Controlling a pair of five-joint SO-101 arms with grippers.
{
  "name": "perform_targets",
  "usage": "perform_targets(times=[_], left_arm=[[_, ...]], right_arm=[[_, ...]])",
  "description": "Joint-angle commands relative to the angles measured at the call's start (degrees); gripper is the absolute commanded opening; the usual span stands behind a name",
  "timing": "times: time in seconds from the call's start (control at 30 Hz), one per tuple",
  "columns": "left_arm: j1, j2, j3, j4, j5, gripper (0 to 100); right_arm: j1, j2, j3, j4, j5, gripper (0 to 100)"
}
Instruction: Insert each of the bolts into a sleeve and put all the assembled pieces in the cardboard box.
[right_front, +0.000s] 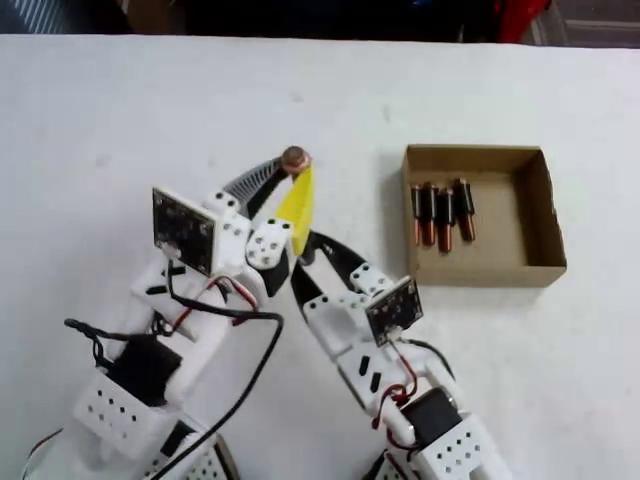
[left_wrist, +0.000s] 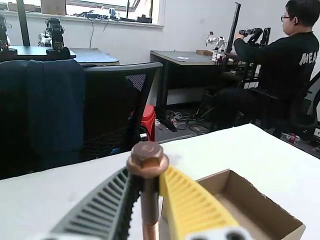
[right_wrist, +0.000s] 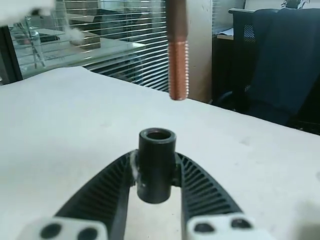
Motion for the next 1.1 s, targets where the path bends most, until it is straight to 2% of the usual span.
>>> perform_targets(times=[0.0,0.2,0.5,0.77,0.9,1.07], left_arm=[[1.1,-1.6,-1.4,-2.4,-0.6,2],[1.2,-2.2,-1.6,2.1,-0.6,2],[1.2,-10.6,-1.1,7.8,-0.5,2],[1.3,-10.4,1.5,7.8,-0.5,2],[1.3,-10.7,3.3,7.4,-0.5,2],[2.3,-10.7,3.5,7.3,-0.5,2]], right_arm=[[-0.2,-0.7,0.5,-1.2,-0.7,2.3],[-0.2,-0.7,0.5,-1.2,-0.7,2.3],[-0.2,-0.7,0.5,-1.2,-0.7,2.3],[-0.2,-0.7,0.5,-1.1,-0.5,2.3],[-0.4,-0.7,0.5,-1.1,4.0,2.3],[-0.5,-0.7,0.5,-1.1,4.1,2.3]])
